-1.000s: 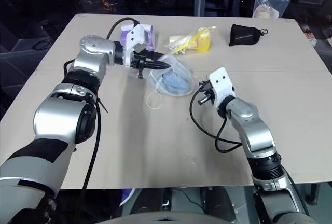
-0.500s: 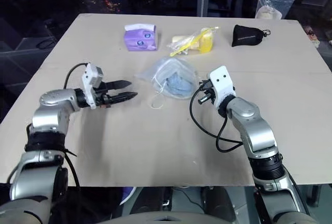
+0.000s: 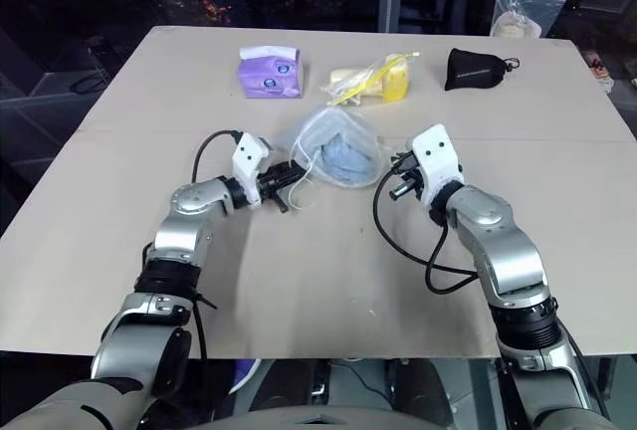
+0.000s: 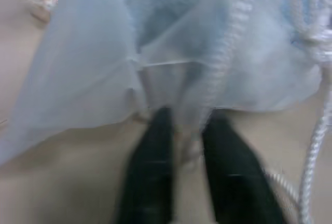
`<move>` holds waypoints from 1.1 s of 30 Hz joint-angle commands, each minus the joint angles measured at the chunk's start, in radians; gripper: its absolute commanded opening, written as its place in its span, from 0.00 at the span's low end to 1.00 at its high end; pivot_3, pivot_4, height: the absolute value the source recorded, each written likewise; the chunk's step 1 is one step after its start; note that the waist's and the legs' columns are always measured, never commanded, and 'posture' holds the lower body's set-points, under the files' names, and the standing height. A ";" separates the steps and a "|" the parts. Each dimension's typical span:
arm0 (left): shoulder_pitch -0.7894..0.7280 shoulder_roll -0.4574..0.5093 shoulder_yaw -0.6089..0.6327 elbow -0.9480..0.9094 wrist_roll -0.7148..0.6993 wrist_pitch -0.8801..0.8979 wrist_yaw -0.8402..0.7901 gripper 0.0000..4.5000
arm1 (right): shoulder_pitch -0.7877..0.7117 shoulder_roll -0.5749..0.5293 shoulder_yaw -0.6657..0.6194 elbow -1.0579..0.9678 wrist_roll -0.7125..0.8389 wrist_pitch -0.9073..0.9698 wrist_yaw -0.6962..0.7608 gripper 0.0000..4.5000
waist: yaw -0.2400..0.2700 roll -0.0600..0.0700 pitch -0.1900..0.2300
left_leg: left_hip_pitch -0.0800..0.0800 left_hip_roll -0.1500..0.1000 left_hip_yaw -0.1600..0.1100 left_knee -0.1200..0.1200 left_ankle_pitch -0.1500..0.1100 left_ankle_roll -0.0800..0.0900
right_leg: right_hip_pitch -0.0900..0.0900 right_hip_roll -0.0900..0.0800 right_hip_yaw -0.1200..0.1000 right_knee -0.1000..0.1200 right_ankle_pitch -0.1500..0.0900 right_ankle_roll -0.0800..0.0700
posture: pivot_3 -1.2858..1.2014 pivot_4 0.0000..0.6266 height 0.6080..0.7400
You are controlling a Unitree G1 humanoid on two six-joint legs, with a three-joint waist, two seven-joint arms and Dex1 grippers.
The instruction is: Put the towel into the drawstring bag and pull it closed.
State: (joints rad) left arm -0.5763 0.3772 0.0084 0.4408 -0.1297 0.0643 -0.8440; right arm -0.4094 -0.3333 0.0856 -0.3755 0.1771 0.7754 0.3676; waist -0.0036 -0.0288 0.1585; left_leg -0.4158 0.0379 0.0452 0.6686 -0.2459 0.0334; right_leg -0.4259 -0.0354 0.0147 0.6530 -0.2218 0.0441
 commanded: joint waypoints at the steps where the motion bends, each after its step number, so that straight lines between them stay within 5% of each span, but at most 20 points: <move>1: 0.004 0.024 0.044 -0.030 0.025 -0.095 0.099 0.01 | -0.015 0.003 -0.068 -0.054 0.012 -0.038 -0.023 0.00 | -0.005 0.000 0.000 | 0.000 0.000 0.000 0.000 0.000 0.000 | 0.000 0.000 0.000 0.000 0.000 0.000 | 0.52 0.24 1.00; 6: -0.298 0.157 0.161 0.100 0.053 -0.319 0.296 0.01 | -0.196 -0.075 -0.200 -0.134 0.137 0.006 0.050 0.00 | -0.006 -0.007 0.008 | -0.001 0.000 -0.001 0.000 0.000 0.000 | -0.002 0.000 -0.001 0.002 0.000 0.000 | 0.52 0.24 1.00; 11: -0.515 0.227 0.162 0.281 0.065 -0.390 0.299 0.01 | -0.293 -0.397 -0.169 -0.113 0.077 0.030 0.181 0.00 | 0.007 -0.002 0.000 | 0.001 -0.001 -0.001 0.000 0.000 0.000 | 0.003 -0.002 -0.002 -0.005 0.001 -0.001 | 0.52 0.24 1.00; 16: -0.584 0.239 0.143 0.366 0.085 -0.450 0.316 0.01 | -0.330 -0.545 -0.194 -0.074 0.054 -0.006 0.223 0.00 | 0.006 0.000 0.001 | -0.002 -0.001 0.004 -0.001 -0.002 0.003 | 0.003 -0.004 -0.002 -0.011 0.000 0.001 | 0.52 0.24 1.00; 19: -0.580 0.224 0.116 0.423 0.098 -0.402 0.290 0.01 | -0.332 -0.482 -0.255 -0.054 0.102 0.058 0.159 0.00 | 0.002 -0.002 0.002 | -0.009 0.000 0.003 0.000 -0.002 0.003 | -0.003 -0.003 -0.004 -0.009 0.000 0.001 | 0.52 0.24 1.00; 21: -0.562 0.217 0.139 0.427 0.074 -0.420 0.306 0.01 | -0.196 -0.581 -0.196 -0.068 -0.010 -0.095 0.214 0.00 | 0.007 -0.002 0.002 | -0.009 0.000 0.003 0.000 -0.002 0.003 | -0.004 -0.003 -0.004 -0.008 0.000 0.002 | 0.52 0.24 1.00; 25: -0.584 0.236 0.151 0.440 0.068 -0.408 0.319 0.01 | -0.235 -0.569 -0.343 -0.090 0.053 -0.010 0.161 0.00 | 0.006 -0.001 0.002 | -0.015 0.000 0.005 0.001 -0.001 0.001 | -0.010 -0.003 -0.002 -0.008 0.001 0.004 | 0.52 0.24 1.00; 29: -0.590 0.205 0.116 0.445 0.084 -0.409 0.289 0.01 | -0.211 -0.575 -0.284 -0.118 0.021 -0.062 0.163 0.00 | 0.011 -0.002 0.002 | -0.015 0.000 0.004 0.001 0.000 0.000 | -0.010 -0.003 -0.003 -0.008 0.001 0.004 | 0.52 0.24 1.00; 32: -0.651 0.190 0.142 0.425 0.057 -0.484 0.316 0.01 | -0.378 -0.479 -0.337 -0.105 0.089 -0.040 0.090 0.00 | 0.005 -0.001 0.003 | -0.014 0.000 0.005 0.001 -0.001 0.002 | -0.009 -0.003 -0.003 -0.008 0.001 0.004 | 0.52 0.24 1.00; 33: -0.652 0.183 0.131 0.462 0.062 -0.434 0.292 0.01 | -0.327 -0.467 -0.319 -0.103 0.094 -0.020 0.104 0.00 | 0.003 -0.001 0.003 | -0.015 0.000 0.005 0.003 -0.001 0.002 | -0.009 -0.002 -0.002 -0.007 0.001 0.004 | 0.52 0.24 1.00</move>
State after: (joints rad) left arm -1.1711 0.5431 0.1216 0.8991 -0.0472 -0.3653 -0.5494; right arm -0.7325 -0.7914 -0.1894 -0.4545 0.2527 0.7420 0.4970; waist -0.0009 -0.0301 0.1619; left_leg -0.4321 0.0379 0.0496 0.6710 -0.2469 0.0350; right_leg -0.4369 -0.0375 0.0126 0.6460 -0.2202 0.0481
